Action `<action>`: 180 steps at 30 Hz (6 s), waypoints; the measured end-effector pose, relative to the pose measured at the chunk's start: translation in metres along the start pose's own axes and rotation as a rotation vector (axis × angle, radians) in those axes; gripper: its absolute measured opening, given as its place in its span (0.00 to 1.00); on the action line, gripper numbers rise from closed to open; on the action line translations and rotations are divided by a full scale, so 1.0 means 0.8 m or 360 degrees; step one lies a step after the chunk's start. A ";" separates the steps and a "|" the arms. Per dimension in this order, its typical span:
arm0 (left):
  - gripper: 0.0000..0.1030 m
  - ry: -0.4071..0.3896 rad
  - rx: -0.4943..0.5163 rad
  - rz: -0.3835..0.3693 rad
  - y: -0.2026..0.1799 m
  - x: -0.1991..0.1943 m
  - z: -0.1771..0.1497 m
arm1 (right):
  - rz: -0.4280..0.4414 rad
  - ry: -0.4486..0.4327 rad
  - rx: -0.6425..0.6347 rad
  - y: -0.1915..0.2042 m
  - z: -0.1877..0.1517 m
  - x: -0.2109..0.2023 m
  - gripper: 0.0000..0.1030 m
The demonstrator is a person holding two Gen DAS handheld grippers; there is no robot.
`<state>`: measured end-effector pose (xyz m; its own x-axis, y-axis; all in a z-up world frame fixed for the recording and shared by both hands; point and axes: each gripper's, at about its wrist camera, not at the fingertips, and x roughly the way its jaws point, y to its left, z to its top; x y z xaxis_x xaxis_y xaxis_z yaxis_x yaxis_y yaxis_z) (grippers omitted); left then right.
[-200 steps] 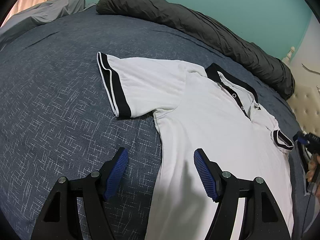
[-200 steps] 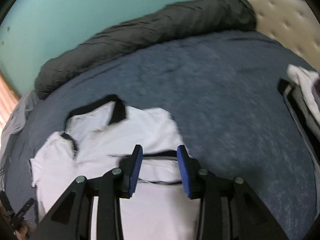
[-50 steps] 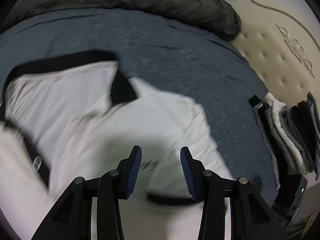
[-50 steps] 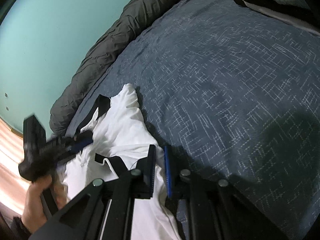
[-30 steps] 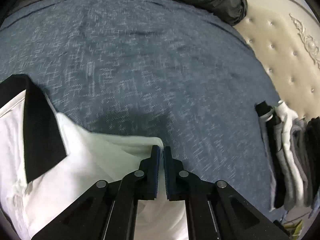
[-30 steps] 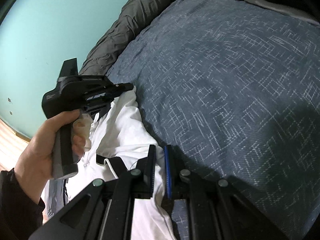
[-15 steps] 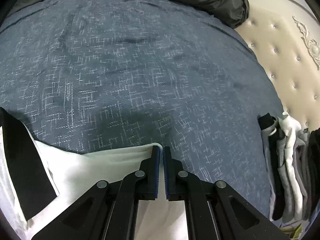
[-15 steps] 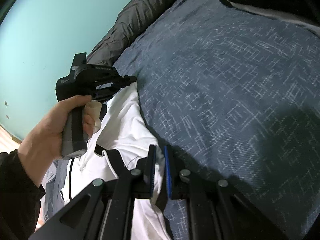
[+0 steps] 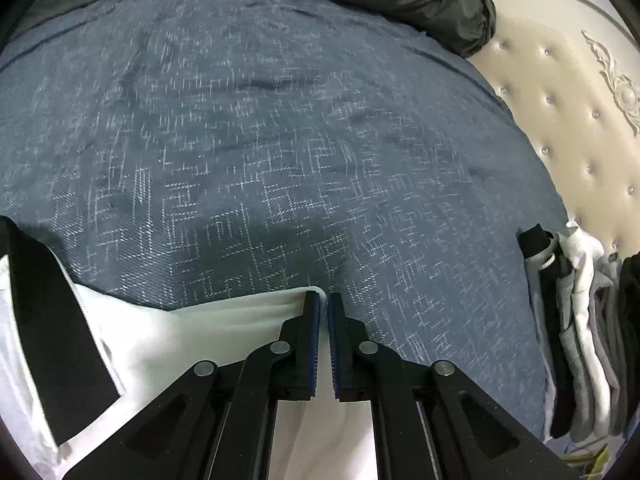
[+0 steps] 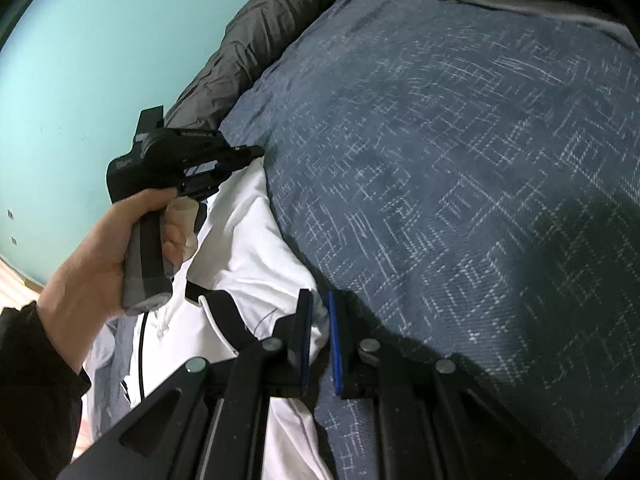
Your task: Fold clothes
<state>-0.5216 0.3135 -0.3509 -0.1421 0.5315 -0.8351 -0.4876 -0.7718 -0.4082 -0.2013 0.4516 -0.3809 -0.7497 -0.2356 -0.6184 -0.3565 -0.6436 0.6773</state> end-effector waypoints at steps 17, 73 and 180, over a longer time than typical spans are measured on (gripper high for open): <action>0.39 -0.0227 -0.0078 0.0168 0.095 -0.193 -0.090 | -0.0093 -0.0047 0.0120 -0.010 0.019 -0.018 0.10; 0.06 -0.0569 -0.0817 0.0655 0.505 -0.429 -0.328 | -0.0177 -0.0192 -0.0202 0.066 0.016 -0.030 0.29; 0.00 -0.0821 -0.0723 0.0236 0.422 -0.411 -0.467 | 0.0051 0.0579 -0.1132 0.444 -0.118 0.203 0.49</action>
<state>-0.3176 -0.2526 -0.3523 -0.6243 0.4204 -0.6584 -0.0390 -0.8586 -0.5112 -0.3969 0.1160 -0.2783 -0.4808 -0.4060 -0.7772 0.1953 -0.9137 0.3565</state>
